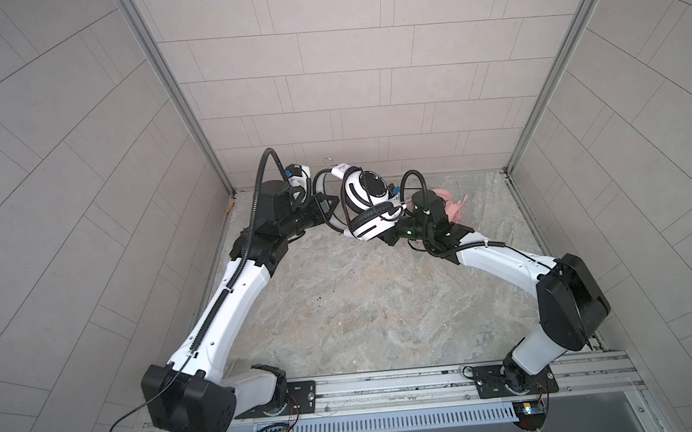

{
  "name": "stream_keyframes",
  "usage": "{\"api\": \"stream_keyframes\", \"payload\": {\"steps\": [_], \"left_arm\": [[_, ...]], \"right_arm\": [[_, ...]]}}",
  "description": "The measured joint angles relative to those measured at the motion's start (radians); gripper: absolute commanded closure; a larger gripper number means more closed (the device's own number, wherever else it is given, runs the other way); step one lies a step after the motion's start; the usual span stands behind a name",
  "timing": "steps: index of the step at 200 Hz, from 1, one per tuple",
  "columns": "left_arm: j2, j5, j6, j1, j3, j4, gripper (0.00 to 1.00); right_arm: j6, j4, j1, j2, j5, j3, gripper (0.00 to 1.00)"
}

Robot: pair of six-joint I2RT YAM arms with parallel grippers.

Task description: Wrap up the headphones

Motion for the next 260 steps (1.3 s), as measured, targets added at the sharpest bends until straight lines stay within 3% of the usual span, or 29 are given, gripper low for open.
{"api": "stream_keyframes", "payload": {"steps": [30, 55, 87, 120, 217, 260], "left_arm": [[0.000, -0.064, -0.002, 0.000, 0.000, -0.021, 1.00], [0.000, -0.188, -0.031, 0.000, -0.016, -0.030, 1.00], [0.001, -0.381, -0.125, 0.000, -0.073, -0.033, 1.00], [0.047, -0.486, -0.180, 0.001, -0.087, -0.050, 1.00], [0.148, -0.460, -0.245, 0.000, -0.177, 0.095, 1.00], [0.148, -0.436, -0.308, 0.000, -0.210, 0.186, 1.00]], "right_arm": [[0.008, 0.016, 0.000, -0.019, -0.003, -0.045, 0.89], [0.049, 0.038, 0.013, -0.077, 0.012, -0.123, 0.90], [0.124, 0.054, 0.085, -0.148, 0.054, -0.175, 0.90], [0.205, 0.103, 0.155, -0.153, 0.074, -0.176, 0.90], [0.711, 0.528, 0.145, 0.002, 0.014, -0.168, 0.92], [0.780, 0.652, 0.143, 0.024, 0.084, -0.174, 0.94]]}}
